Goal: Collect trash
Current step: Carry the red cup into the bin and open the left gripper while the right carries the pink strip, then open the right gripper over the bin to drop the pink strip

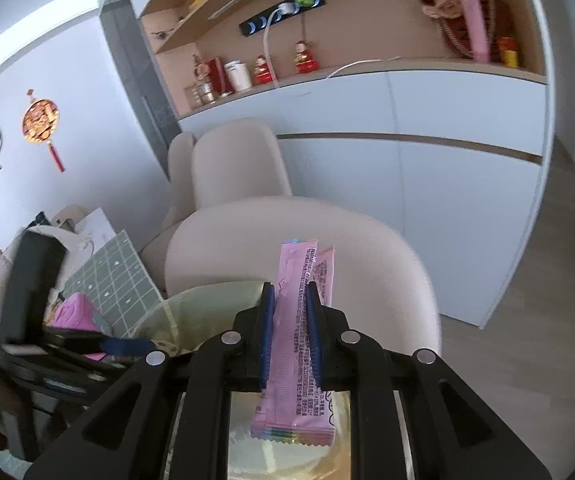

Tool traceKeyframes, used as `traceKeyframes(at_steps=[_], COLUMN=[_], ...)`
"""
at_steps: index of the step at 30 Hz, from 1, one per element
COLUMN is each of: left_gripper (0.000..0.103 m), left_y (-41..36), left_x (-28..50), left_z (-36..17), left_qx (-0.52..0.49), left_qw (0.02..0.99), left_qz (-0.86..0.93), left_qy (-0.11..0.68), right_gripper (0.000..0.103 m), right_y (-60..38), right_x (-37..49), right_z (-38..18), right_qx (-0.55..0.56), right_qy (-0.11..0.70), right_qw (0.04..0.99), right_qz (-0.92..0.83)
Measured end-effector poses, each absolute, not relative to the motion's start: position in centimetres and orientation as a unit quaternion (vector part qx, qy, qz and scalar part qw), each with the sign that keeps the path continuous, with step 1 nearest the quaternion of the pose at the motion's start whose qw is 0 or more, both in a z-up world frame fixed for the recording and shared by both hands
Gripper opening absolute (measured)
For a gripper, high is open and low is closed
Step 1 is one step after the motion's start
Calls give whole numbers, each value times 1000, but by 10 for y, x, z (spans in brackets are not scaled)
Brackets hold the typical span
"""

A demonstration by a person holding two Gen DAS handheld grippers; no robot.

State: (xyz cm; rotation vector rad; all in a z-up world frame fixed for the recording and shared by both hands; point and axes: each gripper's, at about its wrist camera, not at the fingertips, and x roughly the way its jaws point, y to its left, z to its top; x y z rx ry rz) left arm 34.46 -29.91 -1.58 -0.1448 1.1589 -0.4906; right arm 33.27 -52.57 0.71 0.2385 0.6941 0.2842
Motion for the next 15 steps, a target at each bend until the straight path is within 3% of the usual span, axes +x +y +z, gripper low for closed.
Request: traceKeyframes(at_steps=[7, 15], left_gripper=[83, 85], left_y=[-243, -148], left_x=[301, 243], left_z=[28, 33], left_qx=[-87, -117], left_qw=[866, 891], left_qz=[-166, -85], left_qy=[463, 431], right_gripper=[16, 16], right_y=[-468, -420], right_x=[350, 361], right_z=[-20, -61], right_qx=[121, 106], right_qy=[378, 455], right_qw=[901, 872], right_qz=[177, 148])
